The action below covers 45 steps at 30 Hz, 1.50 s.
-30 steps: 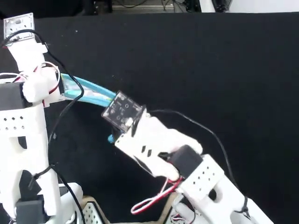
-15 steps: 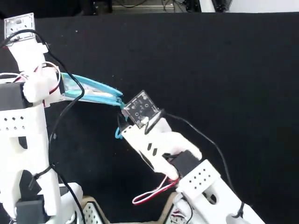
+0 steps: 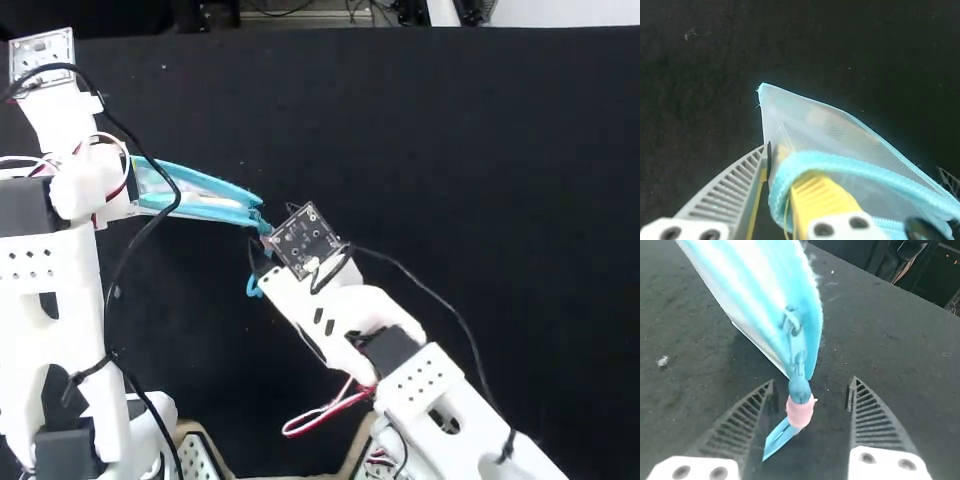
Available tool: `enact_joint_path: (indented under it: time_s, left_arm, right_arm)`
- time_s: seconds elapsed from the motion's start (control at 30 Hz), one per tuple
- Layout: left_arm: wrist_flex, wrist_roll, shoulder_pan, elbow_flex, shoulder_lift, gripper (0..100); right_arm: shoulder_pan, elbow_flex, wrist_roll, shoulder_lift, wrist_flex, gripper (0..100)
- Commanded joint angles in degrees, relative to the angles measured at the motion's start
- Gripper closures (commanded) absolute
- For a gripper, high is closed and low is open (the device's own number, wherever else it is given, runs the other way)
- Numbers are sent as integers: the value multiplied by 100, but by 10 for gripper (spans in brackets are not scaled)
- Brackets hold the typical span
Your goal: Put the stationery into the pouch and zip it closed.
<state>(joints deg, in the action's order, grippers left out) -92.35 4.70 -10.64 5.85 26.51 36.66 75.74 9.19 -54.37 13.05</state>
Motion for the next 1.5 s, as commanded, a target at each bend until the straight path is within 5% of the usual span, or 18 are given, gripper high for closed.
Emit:
enact_joint_path:
  time_s: [0.0, 0.2, 0.43, 0.87, 1.47]
  left_arm:
    - [18, -26, 75, 75, 105, 966]
    - [-9, -35, 66, 75, 105, 966]
    - [-9, -44, 57, 75, 70, 966]
    - [-18, -35, 75, 119, 114, 966]
    - [-79, -26, 66, 1068, 149, 852]
  right_arm:
    - [-62, -303, -44, 549, -440, 783]
    - [-79, -655, -44, 1015, -484, 795]
    - [-97, -629, -44, 699, -440, 986]
    - [-712, -2044, 949, -1464, 2251, 988]
    - [-264, -4321, 923, 523, 2321, 988]
